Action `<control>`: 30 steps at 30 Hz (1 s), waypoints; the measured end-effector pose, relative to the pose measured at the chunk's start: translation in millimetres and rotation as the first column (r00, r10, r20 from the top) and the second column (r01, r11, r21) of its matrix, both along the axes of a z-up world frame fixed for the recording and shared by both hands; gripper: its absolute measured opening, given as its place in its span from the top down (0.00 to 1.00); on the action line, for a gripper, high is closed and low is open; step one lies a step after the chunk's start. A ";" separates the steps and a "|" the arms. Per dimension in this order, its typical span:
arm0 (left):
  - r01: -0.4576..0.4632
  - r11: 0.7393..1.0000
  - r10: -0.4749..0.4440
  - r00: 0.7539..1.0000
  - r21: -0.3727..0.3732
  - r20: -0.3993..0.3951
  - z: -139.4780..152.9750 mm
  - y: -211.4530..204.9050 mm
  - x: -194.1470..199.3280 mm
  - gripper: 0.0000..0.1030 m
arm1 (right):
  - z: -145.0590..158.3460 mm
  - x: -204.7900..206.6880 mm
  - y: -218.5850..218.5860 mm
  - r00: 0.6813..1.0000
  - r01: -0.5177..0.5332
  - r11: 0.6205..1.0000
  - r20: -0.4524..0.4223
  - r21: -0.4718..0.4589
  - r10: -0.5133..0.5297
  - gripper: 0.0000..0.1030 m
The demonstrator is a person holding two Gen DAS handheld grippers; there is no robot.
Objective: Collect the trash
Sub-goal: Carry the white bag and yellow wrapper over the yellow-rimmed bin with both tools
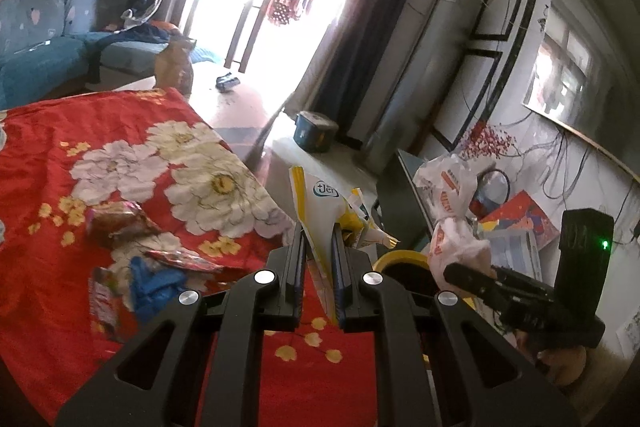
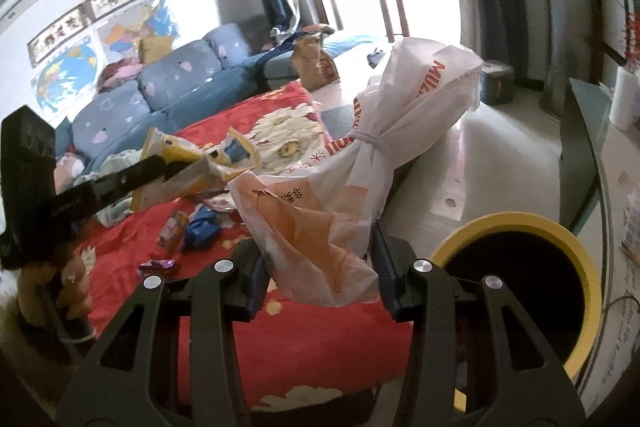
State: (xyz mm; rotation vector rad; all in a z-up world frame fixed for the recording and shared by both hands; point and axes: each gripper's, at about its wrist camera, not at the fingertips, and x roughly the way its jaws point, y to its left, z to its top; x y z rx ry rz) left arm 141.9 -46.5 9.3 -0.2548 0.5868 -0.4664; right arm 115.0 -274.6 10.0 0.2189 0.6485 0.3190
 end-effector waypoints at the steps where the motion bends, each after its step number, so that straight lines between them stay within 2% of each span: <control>1: 0.007 1.000 -0.007 1.000 -0.002 -0.006 -2.2 -4.1 0.2 0.89 | -0.7 0.0 -3.4 1.000 0.011 1.000 -0.003 0.000 -0.011 0.64; 18: 0.109 0.994 -0.108 0.993 0.028 -0.049 -24.9 -61.8 3.3 0.89 | -19.9 -13.8 -60.6 0.988 0.147 0.989 -0.046 0.001 -0.147 0.64; 30: 0.189 0.980 -0.185 0.980 0.061 -0.073 -36.6 -105.3 2.3 0.89 | -37.4 -22.2 -87.3 0.973 0.211 0.977 -0.092 -0.038 -0.214 0.64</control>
